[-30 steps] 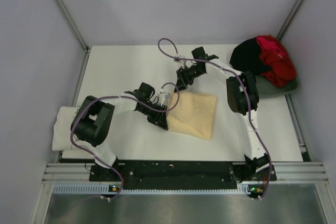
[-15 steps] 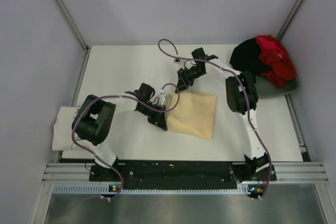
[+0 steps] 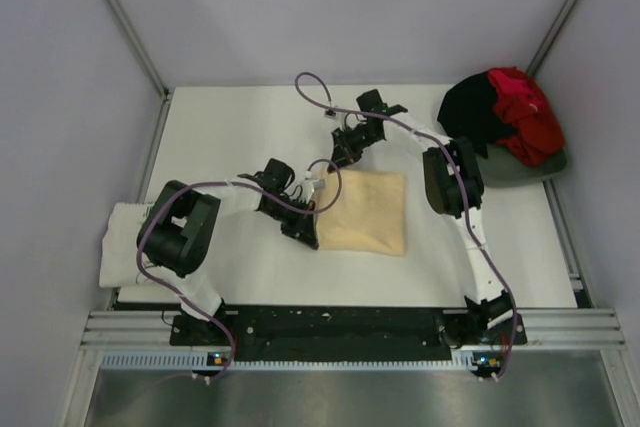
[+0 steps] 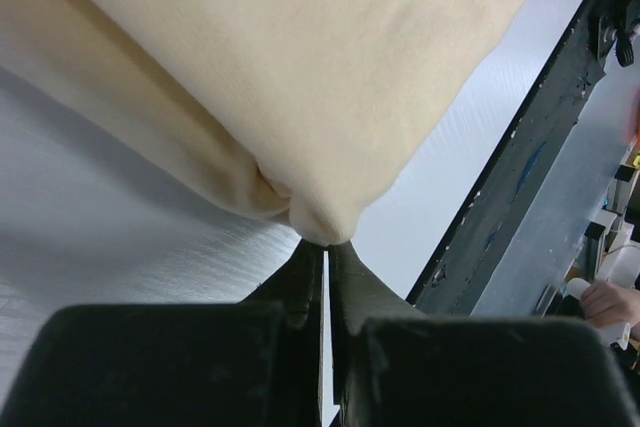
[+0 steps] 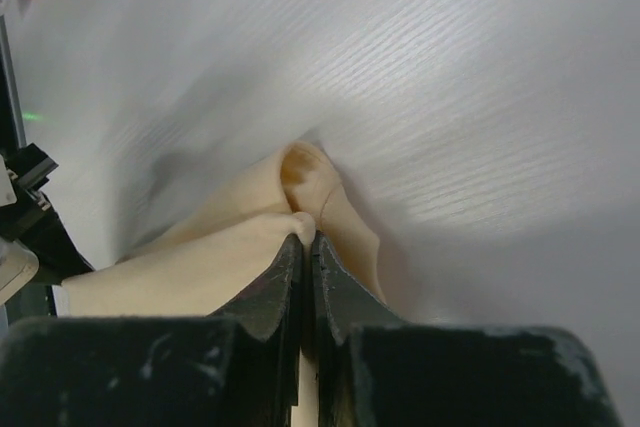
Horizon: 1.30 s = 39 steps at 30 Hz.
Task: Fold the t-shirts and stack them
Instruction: Smooth out wrinkles on the folded tshirt
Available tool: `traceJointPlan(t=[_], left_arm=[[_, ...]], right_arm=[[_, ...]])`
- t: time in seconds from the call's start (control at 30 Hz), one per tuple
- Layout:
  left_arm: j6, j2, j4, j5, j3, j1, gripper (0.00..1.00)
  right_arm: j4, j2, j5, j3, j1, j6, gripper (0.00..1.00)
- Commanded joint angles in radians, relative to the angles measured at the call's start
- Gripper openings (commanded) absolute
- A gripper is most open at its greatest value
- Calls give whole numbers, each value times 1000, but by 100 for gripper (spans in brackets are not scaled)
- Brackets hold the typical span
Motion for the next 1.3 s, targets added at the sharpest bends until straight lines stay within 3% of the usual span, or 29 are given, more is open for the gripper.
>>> traceJointPlan(t=[0.0,0.27,0.33,0.4,0.53,0.67,0.8,0.93,1.1,1.17,1.23,1.27], left_arm=[[4,14,-16,5,-3,6,0],[20,51,-49,-11,-3,5,0],[40,58,-79,-17,16,6,0],[63,63,-106,-31,39,6,0],[79,34,-140,-37,59,7,28],[149,-24,-252,-55,111,18,36],[208,-119,-382,-77,218,61,44],[27,-152,-262,-104,240,85,60],[-227,-127,-4,-115,181,87,68],[-274,-98,56,-167,181,87,82],[-297,-52,58,-225,209,87,83],[-311,-35,68,-247,213,88,97]], right_arm=[[161,-33,73,13,12,68,0],[220,-7,118,17,14,99,0],[225,-7,132,11,15,96,7],[225,-19,146,-5,15,88,21],[228,-71,172,-27,15,106,38],[239,-158,276,-21,14,157,47],[266,-362,515,-99,-12,308,58],[326,-555,661,-309,-43,378,60],[342,-761,790,-617,-51,384,61],[346,-829,804,-728,-57,384,61],[359,-896,811,-820,-63,387,61],[365,-930,810,-864,-68,390,61]])
